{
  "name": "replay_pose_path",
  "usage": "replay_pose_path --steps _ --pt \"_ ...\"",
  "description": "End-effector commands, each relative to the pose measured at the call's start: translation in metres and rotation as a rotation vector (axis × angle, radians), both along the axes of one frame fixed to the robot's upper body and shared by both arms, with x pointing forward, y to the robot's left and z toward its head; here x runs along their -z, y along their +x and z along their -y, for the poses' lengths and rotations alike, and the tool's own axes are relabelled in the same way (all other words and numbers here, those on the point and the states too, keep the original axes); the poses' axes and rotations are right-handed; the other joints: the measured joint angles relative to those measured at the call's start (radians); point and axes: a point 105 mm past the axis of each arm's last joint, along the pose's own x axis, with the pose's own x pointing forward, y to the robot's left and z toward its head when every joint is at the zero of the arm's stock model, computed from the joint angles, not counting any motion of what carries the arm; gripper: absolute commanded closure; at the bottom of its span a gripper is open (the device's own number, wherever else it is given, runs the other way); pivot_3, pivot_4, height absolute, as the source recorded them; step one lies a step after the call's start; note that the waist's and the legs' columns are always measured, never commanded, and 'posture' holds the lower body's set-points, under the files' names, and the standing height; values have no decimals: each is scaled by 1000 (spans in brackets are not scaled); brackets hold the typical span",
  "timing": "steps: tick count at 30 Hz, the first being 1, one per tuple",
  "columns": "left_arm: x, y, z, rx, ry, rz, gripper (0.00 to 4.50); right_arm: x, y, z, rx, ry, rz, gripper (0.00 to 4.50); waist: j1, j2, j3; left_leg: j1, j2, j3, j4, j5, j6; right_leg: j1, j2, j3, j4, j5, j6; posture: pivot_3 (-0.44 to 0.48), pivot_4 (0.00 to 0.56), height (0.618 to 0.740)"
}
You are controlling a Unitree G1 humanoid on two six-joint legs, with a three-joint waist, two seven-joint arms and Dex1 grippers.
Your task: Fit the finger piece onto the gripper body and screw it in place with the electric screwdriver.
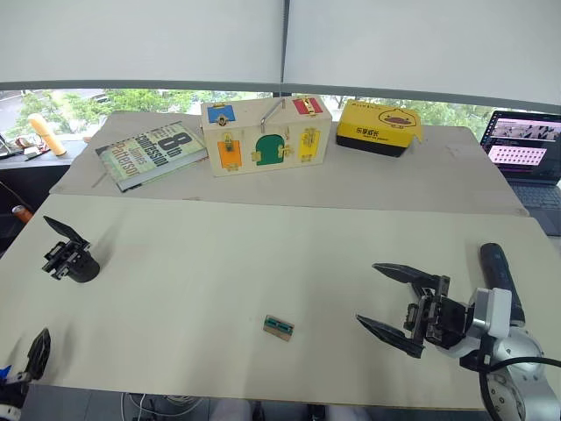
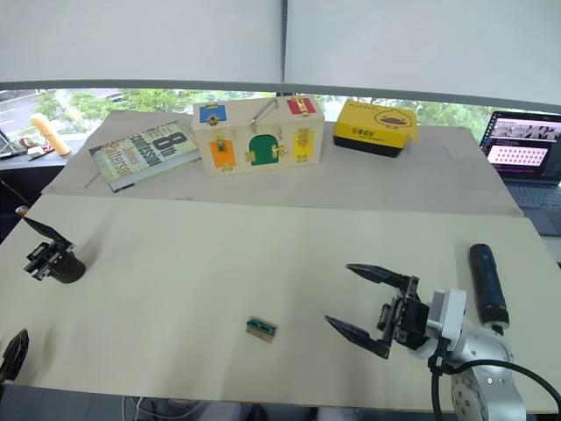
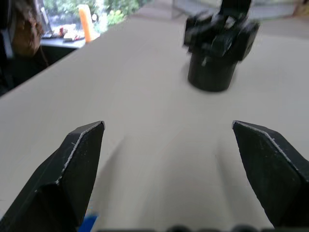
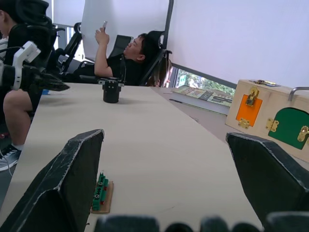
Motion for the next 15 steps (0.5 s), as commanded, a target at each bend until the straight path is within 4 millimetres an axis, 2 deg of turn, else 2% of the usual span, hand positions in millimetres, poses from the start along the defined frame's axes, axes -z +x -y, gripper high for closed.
replay_pose_path --steps 1,7,11,15 --pt "-10 22 12 68 24 -21 0 -8 2 -1 -5 -2 41 29 -1 0 0 0 0 0 0 0 0 0 0 0 0 0 0 0 150 740" --pt "6 61 18 54 43 -108 0 -4 0 -9 -28 -3 33 29 -12 0 -1 1 0 1 -1 1 -2 0 9 0 1 0 0 0 150 740" --pt "9 86 22 33 59 -116 0 -2 0 -8 -20 -8 37 29 -12 0 -1 1 0 1 0 2 -3 0 12 0 1 0 0 0 150 740" --pt "10 102 14 -27 98 -124 0 0 0 -7 -9 -13 38 29 -12 0 -1 2 0 1 -1 2 -5 1 12 1 1 0 -1 0 150 740"
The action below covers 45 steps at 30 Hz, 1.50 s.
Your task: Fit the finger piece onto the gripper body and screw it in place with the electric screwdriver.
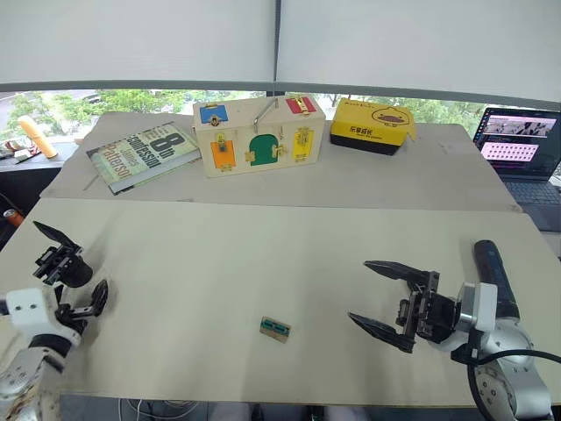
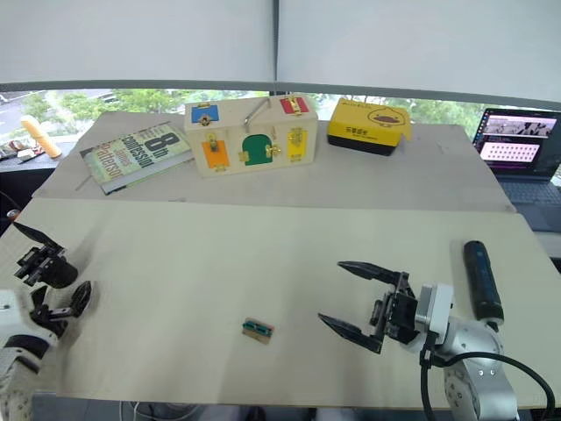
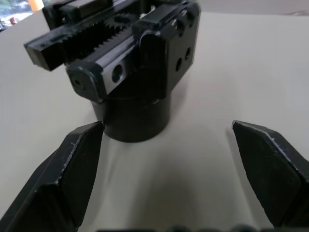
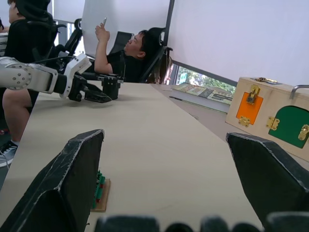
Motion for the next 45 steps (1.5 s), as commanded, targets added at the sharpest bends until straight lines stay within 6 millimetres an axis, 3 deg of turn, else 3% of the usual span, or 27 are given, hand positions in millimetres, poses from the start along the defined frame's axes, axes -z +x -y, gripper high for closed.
replay_pose_path --steps 1,5,12,14,18,21,24,28,35,40,45 --pt "-7 8 -11 -53 69 4 0 -5 -2 0 4 0 49 29 0 0 0 0 0 0 0 0 -1 0 1 0 0 0 0 0 150 740" --pt "-7 24 -11 -52 80 8 0 -3 -3 2 30 -4 55 29 2 0 0 1 0 0 0 1 -2 0 0 0 1 0 -1 0 150 740" --pt "-6 31 -16 -56 91 0 0 -1 -5 5 57 -8 57 29 0 1 0 1 0 0 0 1 -3 0 0 0 2 0 -1 0 150 740" --pt "-3 32 -17 -50 87 -7 569 0 -6 5 61 -13 56 0 0 1 0 1 0 0 0 2 -3 0 0 0 2 0 -1 0 150 740" --pt "-2 29 -20 -70 70 28 2147 1 -8 8 75 -20 52 0 0 2 -1 2 0 0 0 2 -3 0 -1 0 3 1 -1 0 150 740" --pt "-26 40 -3 -3 66 171 2138 2 -10 8 79 -26 45 0 3 2 -1 2 0 0 0 2 -3 0 -7 0 3 1 -1 0 150 740" --pt "-56 57 40 161 51 325 2138 1 -13 11 82 -38 40 0 12 0 0 0 0 -1 0 2 -3 0 -9 -2 2 1 -1 0 150 740" --pt "-76 68 114 435 38 388 2138 -1 -19 15 89 -57 27 0 23 -7 3 -2 -1 -2 2 2 -2 0 -9 -3 1 2 1 0 150 740" --pt "-60 60 224 842 74 317 2138 -1 -21 15 109 -77 14 0 2 -6 3 0 -1 0 0 2 -3 1 2 0 -1 2 0 0 150 740" --pt "-35 54 271 1016 114 248 2138 -2 -23 14 121 -82 17 0 0 -6 3 0 1 0 0 2 -4 1 5 2 0 2 -1 0 150 740" --pt "-22 59 293 1085 111 198 2138 -2 -24 15 137 -85 20 0 4 -4 3 0 1 -1 1 3 -4 1 4 3 0 2 -1 0 150 740"
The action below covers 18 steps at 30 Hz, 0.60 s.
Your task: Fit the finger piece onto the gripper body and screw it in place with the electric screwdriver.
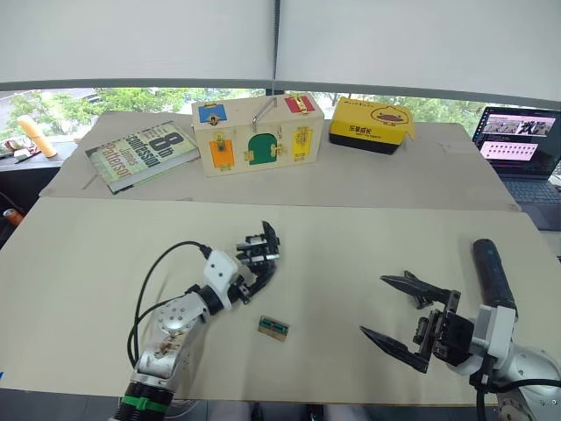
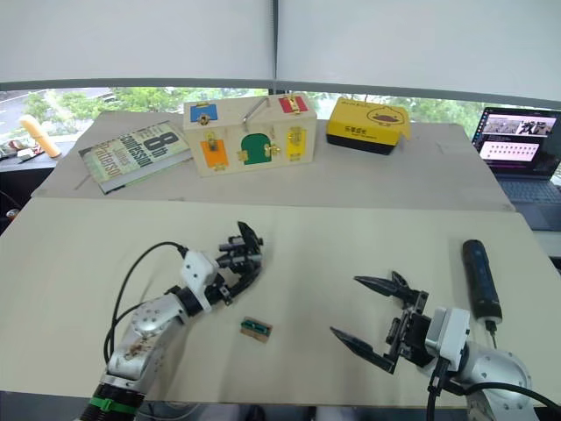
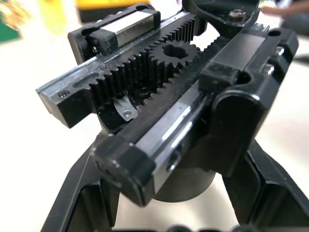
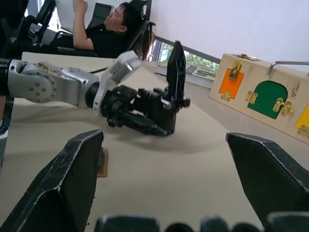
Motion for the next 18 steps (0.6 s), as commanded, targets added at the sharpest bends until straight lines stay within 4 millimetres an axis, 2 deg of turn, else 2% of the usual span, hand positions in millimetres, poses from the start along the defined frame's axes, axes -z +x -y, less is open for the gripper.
replay_pose_path --steps 1,5,16,18 --pt "-20 5 17 65 5 91 2138 -11 -2 0 7 -18 53 0 1 0 0 0 0 0 0 0 0 0 0 0 0 0 0 0 150 740" --pt "-8 4 20 106 76 91 2138 -11 -2 2 20 -23 56 0 4 0 0 0 0 0 0 0 1 0 -1 0 0 0 0 0 150 740" --pt "17 -3 13 91 110 -58 2138 -10 -4 2 28 -28 49 0 3 7 -4 1 0 -1 0 -1 2 0 -3 0 0 0 0 0 150 740" --pt "23 -4 9 86 127 -94 1097 -10 -4 1 27 -28 47 0 1 9 -5 1 0 -1 0 -1 2 0 -3 0 0 0 0 0 150 740"
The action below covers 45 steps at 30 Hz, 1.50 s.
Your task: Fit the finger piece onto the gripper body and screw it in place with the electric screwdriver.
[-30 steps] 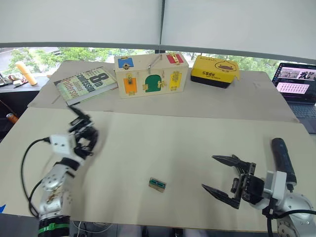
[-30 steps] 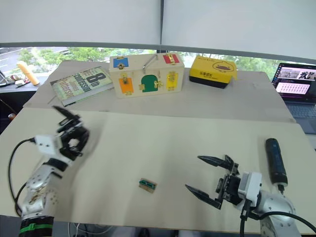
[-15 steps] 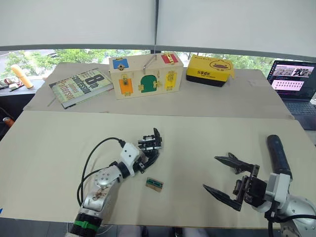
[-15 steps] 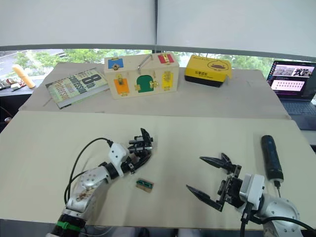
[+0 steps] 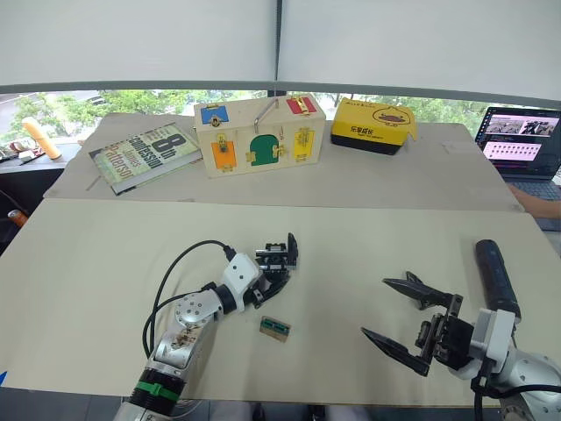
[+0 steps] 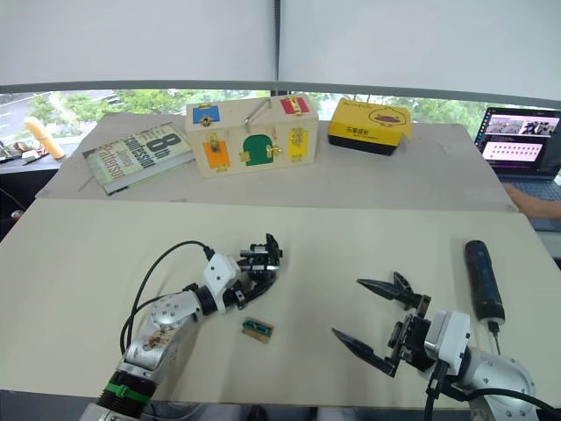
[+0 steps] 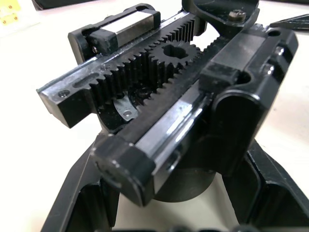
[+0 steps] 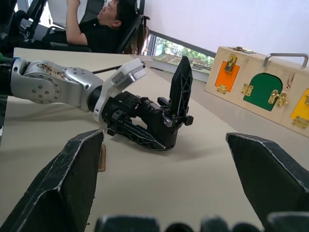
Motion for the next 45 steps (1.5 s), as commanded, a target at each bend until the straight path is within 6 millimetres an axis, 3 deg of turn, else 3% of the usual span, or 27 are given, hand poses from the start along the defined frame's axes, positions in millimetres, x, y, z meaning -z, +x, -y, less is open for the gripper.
replay_pose_path --steps 1,3,10,18,27,38,41,44,45 --pt "17 -7 -5 -5 27 -84 726 -12 -3 -1 -8 -18 60 0 -2 2 -1 0 0 0 0 0 0 0 0 0 0 0 0 0 150 740" --pt "15 -7 -8 -2 12 -86 52 -12 -3 -1 -10 -17 58 0 -3 3 -2 1 0 0 0 0 0 1 0 0 0 0 0 0 150 740" --pt "2 -5 -30 29 2 -77 52 -11 -4 -1 -2 -17 56 0 -5 3 -2 2 1 0 0 0 0 1 0 1 0 0 0 0 150 740" --pt "-14 0 -61 218 33 -104 52 -7 -5 2 28 -16 56 0 0 4 -2 -1 1 0 1 0 0 0 0 0 0 0 0 0 150 740" --pt "-20 21 -35 499 97 -75 52 -10 -8 2 31 -24 45 0 6 3 -2 -2 -1 1 2 0 0 1 4 -1 -1 0 0 0 150 740" --pt "-11 33 -11 608 128 -61 52 -8 -14 3 57 -34 30 0 -5 2 -1 -2 -1 1 3 0 0 1 5 0 -1 0 0 0 150 740" --pt "-12 34 -11 601 114 -45 834 -7 -16 3 72 -34 29 0 -4 2 -1 -2 -1 0 3 0 1 1 4 0 -1 0 0 0 150 740" --pt "-17 34 -14 564 95 19 2158 -5 -19 3 86 -32 25 0 -4 1 -1 -2 -1 0 3 0 1 1 4 0 -1 0 1 0 150 740" --pt "-20 33 -15 532 66 36 2203 -5 -20 3 89 -32 24 0 -5 1 -1 -2 -1 0 3 -1 1 1 4 0 -1 0 1 0 150 740"
